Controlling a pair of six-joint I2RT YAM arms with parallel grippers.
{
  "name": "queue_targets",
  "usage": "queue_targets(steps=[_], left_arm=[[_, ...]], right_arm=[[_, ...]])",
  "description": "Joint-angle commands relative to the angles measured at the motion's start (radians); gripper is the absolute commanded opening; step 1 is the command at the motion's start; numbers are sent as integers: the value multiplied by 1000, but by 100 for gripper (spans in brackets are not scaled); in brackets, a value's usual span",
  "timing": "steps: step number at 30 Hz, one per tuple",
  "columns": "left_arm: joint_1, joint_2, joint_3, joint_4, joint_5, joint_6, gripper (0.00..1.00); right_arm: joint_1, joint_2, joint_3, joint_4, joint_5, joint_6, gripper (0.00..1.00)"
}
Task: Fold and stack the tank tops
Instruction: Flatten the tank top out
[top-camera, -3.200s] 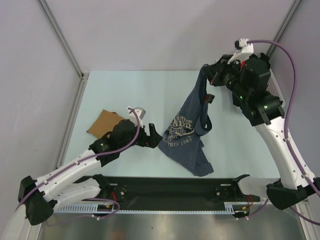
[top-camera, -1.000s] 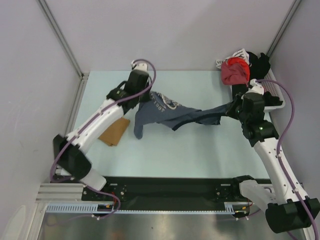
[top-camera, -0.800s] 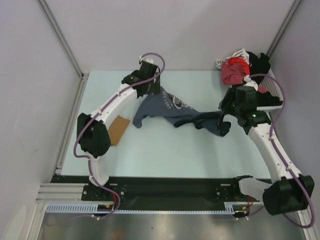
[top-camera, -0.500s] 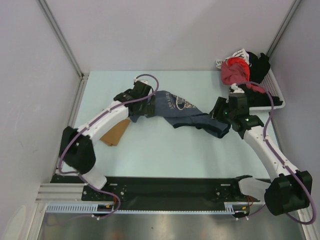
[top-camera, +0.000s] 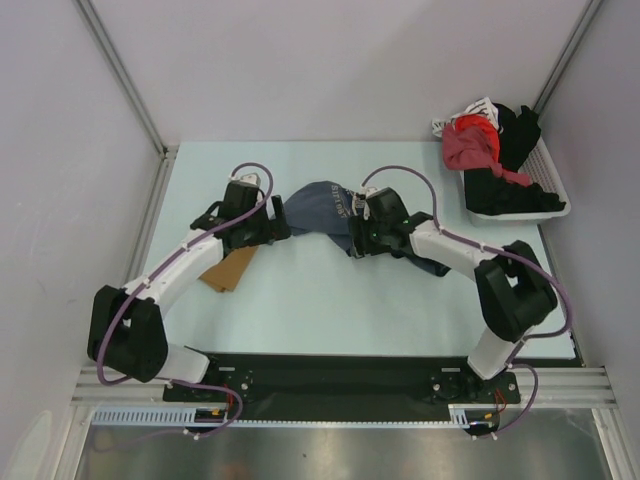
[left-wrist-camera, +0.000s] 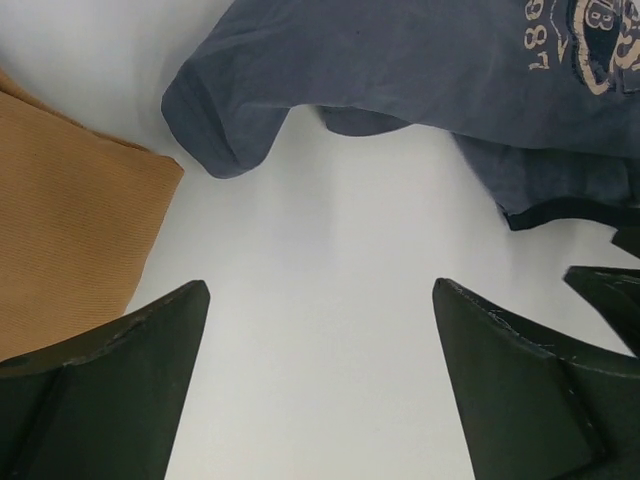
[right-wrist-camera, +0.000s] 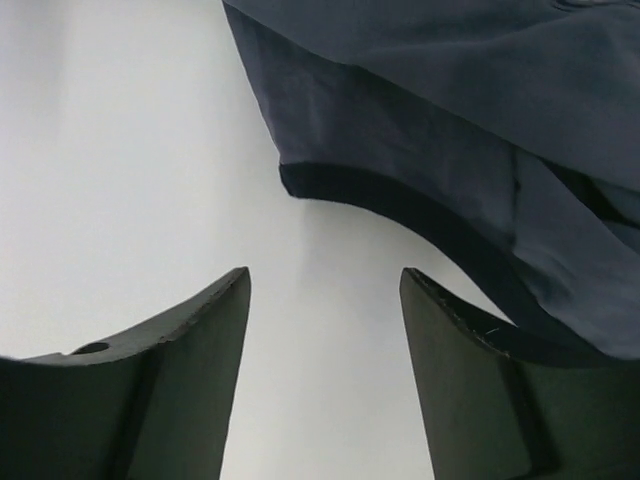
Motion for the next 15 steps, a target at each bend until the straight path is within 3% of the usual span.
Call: queue_targets(steps=[1,8,11,12,15], left_arm=[[15,-6,-1,77,73,-26,100],[27,87,-76,167,151,-61,98],[27,113,-106,193,168,-69,97],[27,118,-120,196,160,-69,97],[35,143,-148,216,156,-69,97]], right_arm=[[39,59,95,57,67,-38,68],[93,269,233,26,237,-66,70],[93,310,261,16,240,-72,64],[94,330,267,-7,260,-67,51],[96,330,247,-7,292,-61,24]])
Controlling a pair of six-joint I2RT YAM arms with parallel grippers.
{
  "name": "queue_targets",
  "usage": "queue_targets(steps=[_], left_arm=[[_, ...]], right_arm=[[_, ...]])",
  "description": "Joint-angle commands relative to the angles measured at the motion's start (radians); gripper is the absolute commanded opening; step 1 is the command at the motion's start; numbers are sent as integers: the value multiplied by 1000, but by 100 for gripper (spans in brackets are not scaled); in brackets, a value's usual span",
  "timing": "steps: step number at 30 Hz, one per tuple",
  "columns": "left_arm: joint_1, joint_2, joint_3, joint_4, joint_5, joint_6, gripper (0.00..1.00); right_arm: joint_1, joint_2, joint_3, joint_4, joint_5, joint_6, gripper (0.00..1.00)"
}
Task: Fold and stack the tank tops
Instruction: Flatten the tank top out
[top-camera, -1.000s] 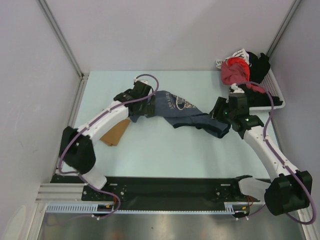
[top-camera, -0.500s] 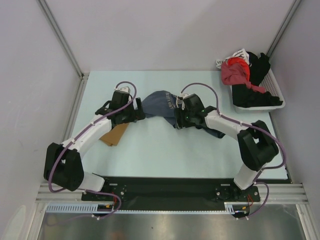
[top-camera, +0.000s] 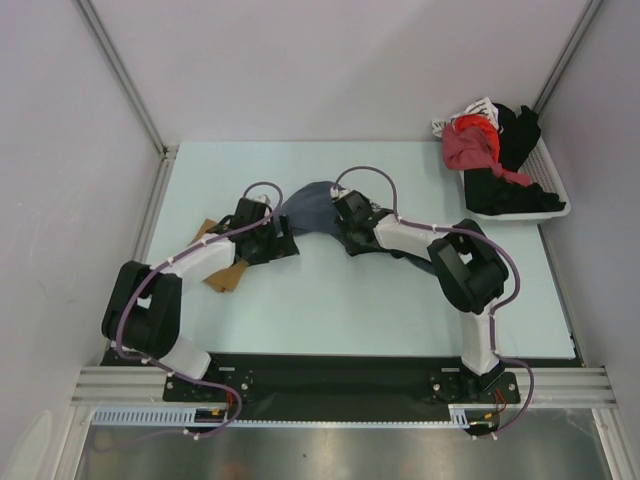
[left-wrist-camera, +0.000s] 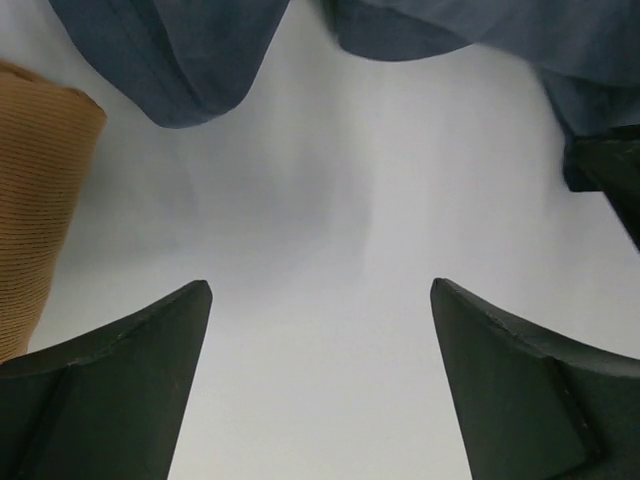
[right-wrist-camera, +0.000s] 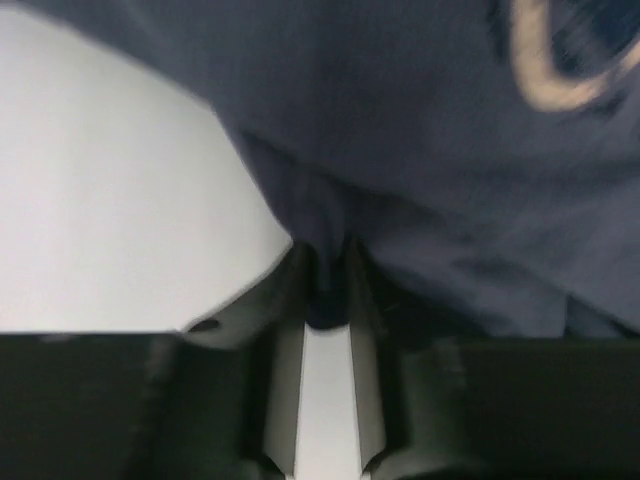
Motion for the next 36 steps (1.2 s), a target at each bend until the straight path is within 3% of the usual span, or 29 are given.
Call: queue_targets(steps=[1,3,10,16,21,24,31,36], left_arm=[[28,20,-23,76,34,-20,96],[58,53,-32,82,55,-23,95],[258,51,-95,144,90,-55,94],[424,12,-106,134,54,-49,95],[438,-6,-83,105,-34,-39,96],[397,-37,-95,113,-57,-27,95],[60,-129,-89,96,-127,-33,94],[-89,-134,-43,66,-132,29,95]], right_arm=[[3,-6,6,-14,80,-12,19],[3,-20,-22,-5,92,-7,0],[0,-135,-124,-3,92,1,0],[1,-367,-291,-6,49,30,0],[3,-624,-388,-72,43,51,0],[-1,-757,-421,-120,17,61,0],[-80,-979,-364,-210,-139,80,0],[-206,-999,-280,-287,-198,58,0]])
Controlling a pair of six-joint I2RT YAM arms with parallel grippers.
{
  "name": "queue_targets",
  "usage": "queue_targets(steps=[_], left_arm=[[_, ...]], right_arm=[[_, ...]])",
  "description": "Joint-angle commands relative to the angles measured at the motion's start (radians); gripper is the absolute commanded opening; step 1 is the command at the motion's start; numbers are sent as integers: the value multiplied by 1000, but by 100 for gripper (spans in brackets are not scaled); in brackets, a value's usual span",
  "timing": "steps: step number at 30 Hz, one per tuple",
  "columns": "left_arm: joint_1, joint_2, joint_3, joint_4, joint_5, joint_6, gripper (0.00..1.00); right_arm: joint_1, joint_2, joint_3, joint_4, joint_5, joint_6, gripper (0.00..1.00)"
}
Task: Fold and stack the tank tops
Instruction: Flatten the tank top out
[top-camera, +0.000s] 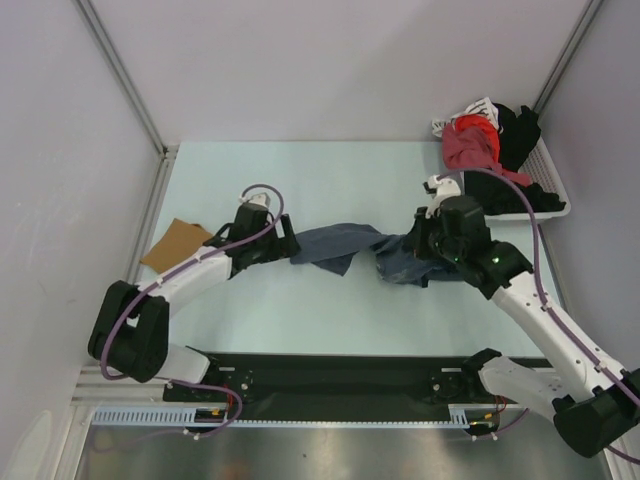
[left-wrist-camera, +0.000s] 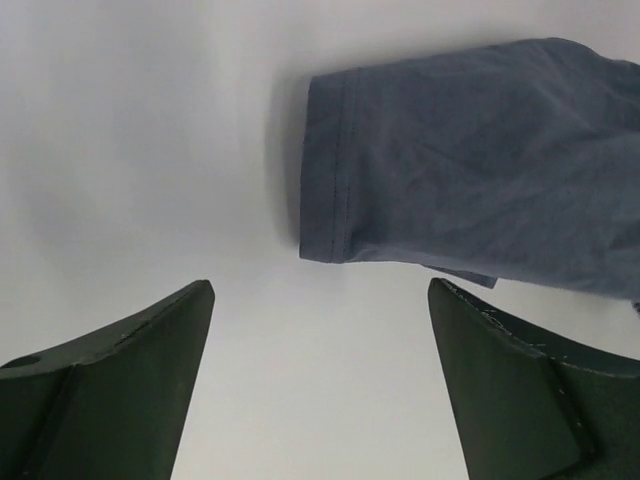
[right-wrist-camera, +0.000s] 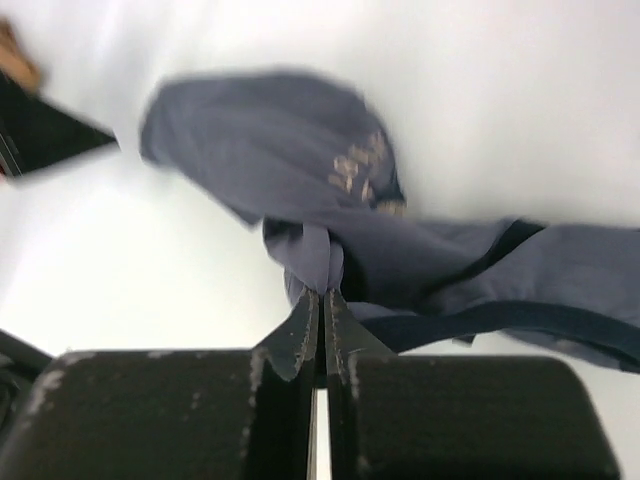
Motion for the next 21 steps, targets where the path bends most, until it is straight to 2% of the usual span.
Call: queue_targets(steps=[1,6,11,18,20,21], left_arm=[[-81,6,65,-42,-39,63,94],[-97,104,97,-37,20,63,94],[-113,154,100,-5,57,74,83],[-140,276,134,62,106,72,86],[-140,336,163,79,119,60,78],[-138,355,180,76,117,60,69]], right_arm=[[-71,-1,90,-54,-61,-15,0],[-170,46,69,-40,-138,-22,0],[-204,72,46,-2,-170,-18,0],[-226,88,32,18,-186,-20,0],[-230,86,33,17,-193,-17,0],[-233,85,33,17,-196,-14,0]])
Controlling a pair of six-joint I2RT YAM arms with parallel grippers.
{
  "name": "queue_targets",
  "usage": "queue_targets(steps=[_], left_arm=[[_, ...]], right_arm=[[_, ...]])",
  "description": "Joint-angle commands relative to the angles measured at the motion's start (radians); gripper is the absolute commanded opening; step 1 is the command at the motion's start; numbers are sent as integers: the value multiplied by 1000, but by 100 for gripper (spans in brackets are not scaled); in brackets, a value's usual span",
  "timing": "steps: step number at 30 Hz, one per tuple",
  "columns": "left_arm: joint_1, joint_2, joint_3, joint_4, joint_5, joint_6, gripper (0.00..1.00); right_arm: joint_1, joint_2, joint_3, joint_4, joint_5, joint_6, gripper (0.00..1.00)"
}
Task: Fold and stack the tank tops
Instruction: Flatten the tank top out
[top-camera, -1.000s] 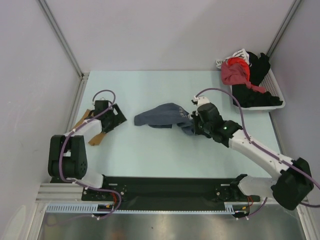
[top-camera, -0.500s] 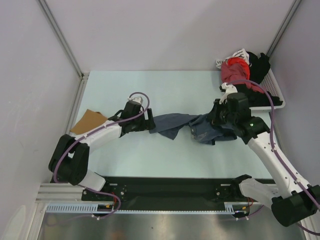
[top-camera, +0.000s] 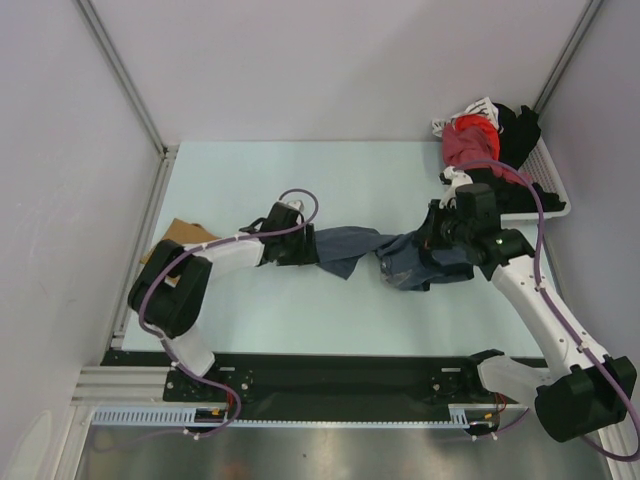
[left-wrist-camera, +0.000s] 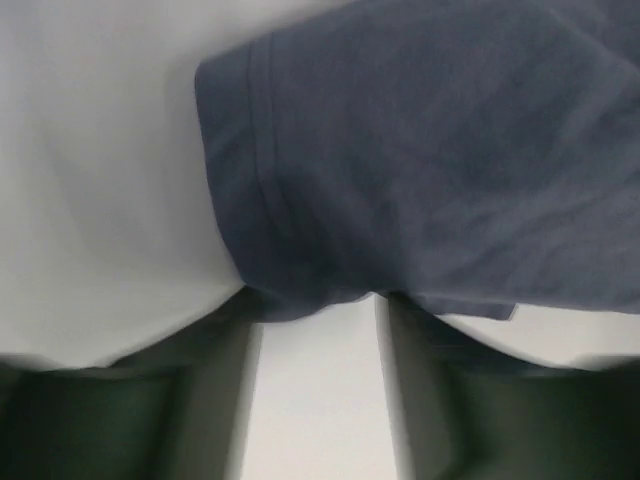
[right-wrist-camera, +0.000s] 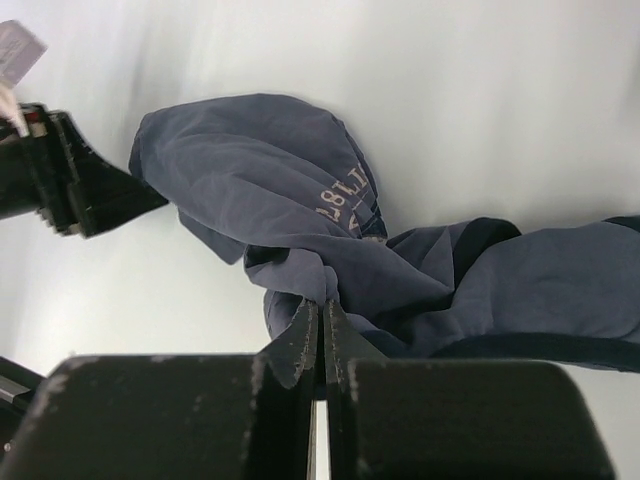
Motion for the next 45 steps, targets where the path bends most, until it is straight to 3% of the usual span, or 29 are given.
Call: queue_targets(steps=[1,3,4,8,11,18,22,31,36,40,41,42,43,45], left_arm=[[-6,91,72,47,28,6,47],[-3,110,112,12,-34,-5,25],[7,102,118,6,-38,-6,1],[28,-19,146,-31,-63,6,0],[60,-112,205,-160,-100,21,0],[310,-365,235,-244,175,-45,0],[356,-509,255,-325,172,-42,0],[358,-778,255,-473,167,-49,1],[355,-742,181,-447,150,-48,1],[347,-575,126,-327,149,-54,1],[344,-468,134,-295,143,-48,3],[344,-414,149,-289,133,-45,17],[343,-348,170,-295,133,-40,42],[308,-208,273,-387,100,-7,78]], right_arm=[[-11,-6,6,32,-29,-3,0],[-12,-17,5,29,-30,4,0],[-12,-22,5,27,-27,4,0],[-24,-29,6,29,7,23,0],[-41,-2,14,41,11,38,0],[-73,-21,91,32,7,55,0],[-75,-116,114,-2,-25,35,0],[-75,-468,150,-11,-280,53,0],[-75,-516,149,-46,-332,72,0],[-75,-442,125,-74,-262,57,0],[-75,-416,117,-71,-241,57,0],[-75,-390,111,-70,-221,58,0],[-75,-321,114,-77,-193,54,0],[-75,-257,109,-71,-190,44,0]])
